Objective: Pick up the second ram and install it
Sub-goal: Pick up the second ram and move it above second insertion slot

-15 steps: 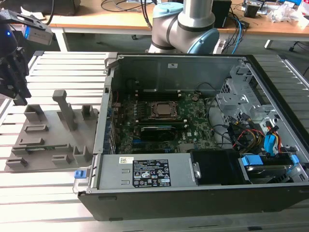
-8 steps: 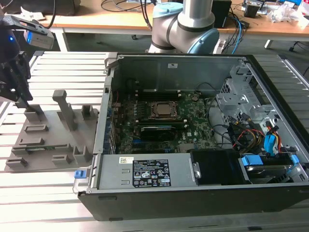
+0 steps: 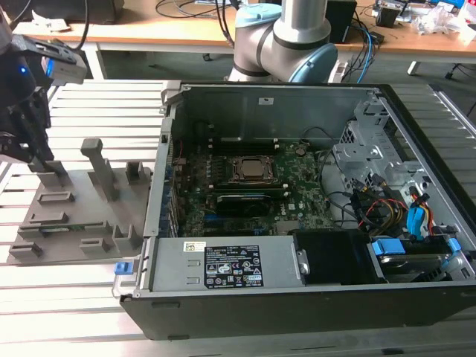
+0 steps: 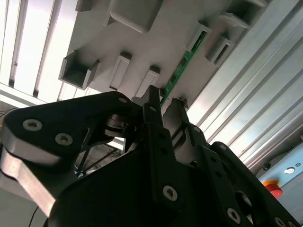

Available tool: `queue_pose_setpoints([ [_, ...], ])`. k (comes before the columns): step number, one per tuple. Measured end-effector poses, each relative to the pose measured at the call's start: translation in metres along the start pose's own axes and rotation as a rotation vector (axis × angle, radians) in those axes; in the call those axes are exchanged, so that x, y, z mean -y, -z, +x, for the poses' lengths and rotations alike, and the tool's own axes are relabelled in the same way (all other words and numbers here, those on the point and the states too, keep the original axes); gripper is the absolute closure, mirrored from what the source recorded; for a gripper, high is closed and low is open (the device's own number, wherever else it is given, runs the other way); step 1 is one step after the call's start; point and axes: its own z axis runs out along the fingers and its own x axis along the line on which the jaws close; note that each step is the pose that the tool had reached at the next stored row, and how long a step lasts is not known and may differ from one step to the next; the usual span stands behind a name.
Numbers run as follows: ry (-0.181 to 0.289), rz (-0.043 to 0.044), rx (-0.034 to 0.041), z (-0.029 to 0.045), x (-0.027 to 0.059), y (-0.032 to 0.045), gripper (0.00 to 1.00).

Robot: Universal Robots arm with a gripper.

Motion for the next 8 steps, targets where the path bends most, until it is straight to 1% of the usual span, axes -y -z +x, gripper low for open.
queue_pose_setpoints([
  [2, 0.0, 0.0, 0.0, 0.0, 0.0, -0.0014, 0.7],
  [8, 0.0, 0.0001, 0.0, -0.0001, 0.0004, -0.0105, 0.7],
])
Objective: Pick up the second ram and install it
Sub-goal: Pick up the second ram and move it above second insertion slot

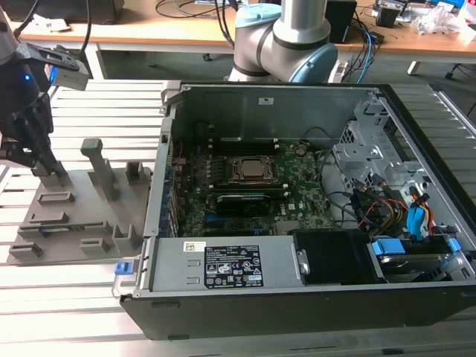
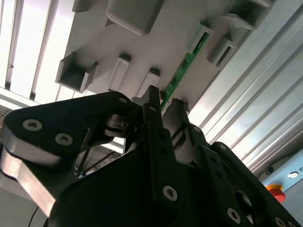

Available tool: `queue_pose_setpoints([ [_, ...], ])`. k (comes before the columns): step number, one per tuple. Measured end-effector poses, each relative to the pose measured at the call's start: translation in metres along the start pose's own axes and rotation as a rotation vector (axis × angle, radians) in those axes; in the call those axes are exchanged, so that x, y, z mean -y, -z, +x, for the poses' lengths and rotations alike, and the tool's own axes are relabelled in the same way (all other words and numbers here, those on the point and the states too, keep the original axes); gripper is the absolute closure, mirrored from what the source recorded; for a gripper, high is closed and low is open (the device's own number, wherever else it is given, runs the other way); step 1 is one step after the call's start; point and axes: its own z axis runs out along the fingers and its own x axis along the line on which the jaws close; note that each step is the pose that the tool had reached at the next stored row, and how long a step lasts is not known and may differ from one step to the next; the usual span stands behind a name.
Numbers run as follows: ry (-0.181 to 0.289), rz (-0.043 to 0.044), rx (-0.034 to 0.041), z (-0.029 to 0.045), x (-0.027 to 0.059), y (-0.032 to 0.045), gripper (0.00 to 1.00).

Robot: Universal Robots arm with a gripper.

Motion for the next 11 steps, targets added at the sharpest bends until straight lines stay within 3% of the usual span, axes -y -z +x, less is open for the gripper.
queue_pose_setpoints([
  [3, 0.0, -0.0001, -0.0001, 0.0, 0.0002, -0.006, 0.7],
  [11, 0.0, -0.0001, 0.0, 0.0, 0.0005, -0.0133, 0.7],
])
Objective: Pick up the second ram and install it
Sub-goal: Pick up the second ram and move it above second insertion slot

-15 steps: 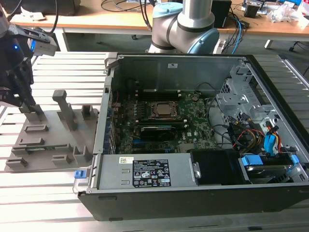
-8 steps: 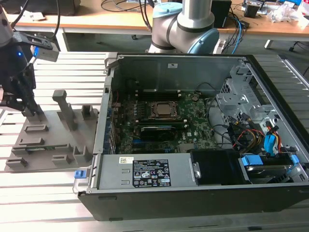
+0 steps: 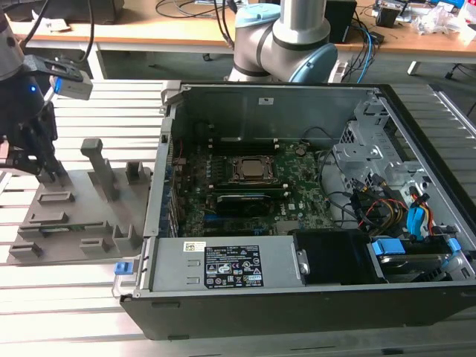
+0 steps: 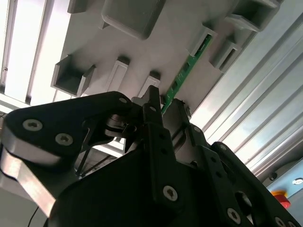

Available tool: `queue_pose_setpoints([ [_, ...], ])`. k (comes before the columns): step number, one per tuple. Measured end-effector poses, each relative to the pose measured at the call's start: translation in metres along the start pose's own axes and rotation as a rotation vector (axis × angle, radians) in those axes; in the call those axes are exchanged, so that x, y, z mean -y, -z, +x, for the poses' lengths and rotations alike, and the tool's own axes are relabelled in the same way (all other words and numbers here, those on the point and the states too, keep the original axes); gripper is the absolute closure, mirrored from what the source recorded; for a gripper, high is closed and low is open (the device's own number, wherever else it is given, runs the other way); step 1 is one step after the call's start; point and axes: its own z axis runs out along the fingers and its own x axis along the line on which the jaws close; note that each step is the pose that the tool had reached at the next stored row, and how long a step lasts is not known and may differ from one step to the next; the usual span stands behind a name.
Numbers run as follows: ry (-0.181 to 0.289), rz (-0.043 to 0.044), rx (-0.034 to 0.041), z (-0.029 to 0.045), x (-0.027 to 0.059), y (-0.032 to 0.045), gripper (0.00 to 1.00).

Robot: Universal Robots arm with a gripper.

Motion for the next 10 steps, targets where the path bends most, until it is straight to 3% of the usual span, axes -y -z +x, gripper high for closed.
queue_pose_setpoints([
  [10, 0.0, 0.0001, 0.0, 0.0, 0.0004, -0.0105, 0.7],
])
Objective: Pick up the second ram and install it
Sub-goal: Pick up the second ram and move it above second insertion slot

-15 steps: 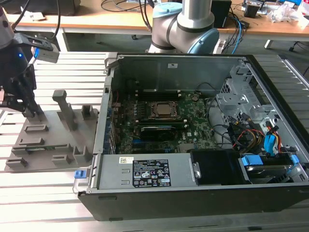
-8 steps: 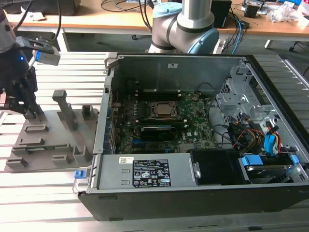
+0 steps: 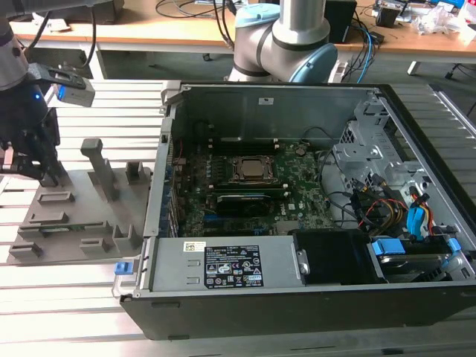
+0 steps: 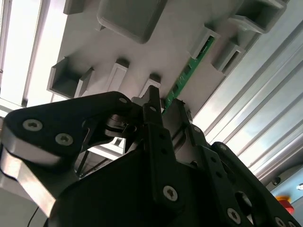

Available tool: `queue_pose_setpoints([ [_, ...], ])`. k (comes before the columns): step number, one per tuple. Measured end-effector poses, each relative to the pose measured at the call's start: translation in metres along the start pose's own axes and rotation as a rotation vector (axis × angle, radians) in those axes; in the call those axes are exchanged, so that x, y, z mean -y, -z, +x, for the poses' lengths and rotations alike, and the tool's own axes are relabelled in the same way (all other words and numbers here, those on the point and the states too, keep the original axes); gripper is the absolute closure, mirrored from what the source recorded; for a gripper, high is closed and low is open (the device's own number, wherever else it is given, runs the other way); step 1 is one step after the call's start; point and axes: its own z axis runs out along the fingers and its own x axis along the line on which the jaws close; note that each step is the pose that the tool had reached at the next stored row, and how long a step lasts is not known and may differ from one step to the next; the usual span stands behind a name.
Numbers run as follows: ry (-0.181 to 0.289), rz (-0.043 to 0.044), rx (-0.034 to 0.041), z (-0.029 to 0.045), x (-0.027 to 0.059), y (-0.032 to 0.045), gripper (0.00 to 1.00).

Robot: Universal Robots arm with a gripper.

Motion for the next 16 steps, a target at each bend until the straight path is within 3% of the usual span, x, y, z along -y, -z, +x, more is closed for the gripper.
queue_pose_setpoints([
  [16, 0.0, 0.0, 0.0, -0.0001, 0.0009, -0.0236, 0.7],
])
